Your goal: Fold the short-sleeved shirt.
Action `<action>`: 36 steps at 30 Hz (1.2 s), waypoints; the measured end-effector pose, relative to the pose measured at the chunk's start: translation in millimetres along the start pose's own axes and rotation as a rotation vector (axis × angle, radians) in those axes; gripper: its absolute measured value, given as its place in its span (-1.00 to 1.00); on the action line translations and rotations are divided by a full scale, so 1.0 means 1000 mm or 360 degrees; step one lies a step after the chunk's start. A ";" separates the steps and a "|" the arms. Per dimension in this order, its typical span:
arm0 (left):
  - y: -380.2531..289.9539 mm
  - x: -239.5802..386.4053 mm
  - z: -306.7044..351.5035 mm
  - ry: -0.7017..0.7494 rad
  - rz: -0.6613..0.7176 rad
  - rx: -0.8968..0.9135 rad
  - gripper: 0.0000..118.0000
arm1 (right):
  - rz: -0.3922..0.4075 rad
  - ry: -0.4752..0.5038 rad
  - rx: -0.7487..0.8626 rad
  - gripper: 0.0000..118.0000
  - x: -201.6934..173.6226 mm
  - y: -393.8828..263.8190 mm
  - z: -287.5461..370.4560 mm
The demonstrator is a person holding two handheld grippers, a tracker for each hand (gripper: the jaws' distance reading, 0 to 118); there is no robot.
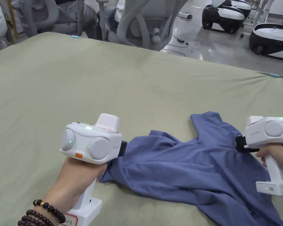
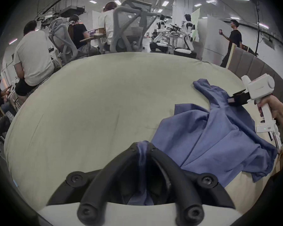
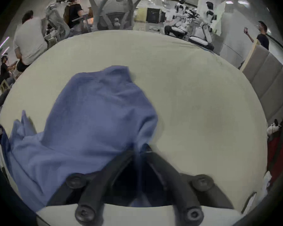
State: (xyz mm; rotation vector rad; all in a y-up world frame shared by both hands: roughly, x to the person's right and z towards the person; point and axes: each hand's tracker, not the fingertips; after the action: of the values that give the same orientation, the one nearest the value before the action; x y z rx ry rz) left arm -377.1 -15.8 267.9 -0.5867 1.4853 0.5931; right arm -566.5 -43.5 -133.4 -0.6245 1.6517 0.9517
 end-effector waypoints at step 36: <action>0.435 0.008 0.133 0.0226 0.0038 0.0807 -0.92 | -0.0241 -0.0705 0.1383 -0.97 0.085 0.244 0.432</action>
State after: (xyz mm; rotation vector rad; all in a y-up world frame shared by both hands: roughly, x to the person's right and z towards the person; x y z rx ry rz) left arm -578.0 392.4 261.1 -0.2171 1.6987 0.1773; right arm -552.9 456.2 -191.7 0.0604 1.4037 0.1732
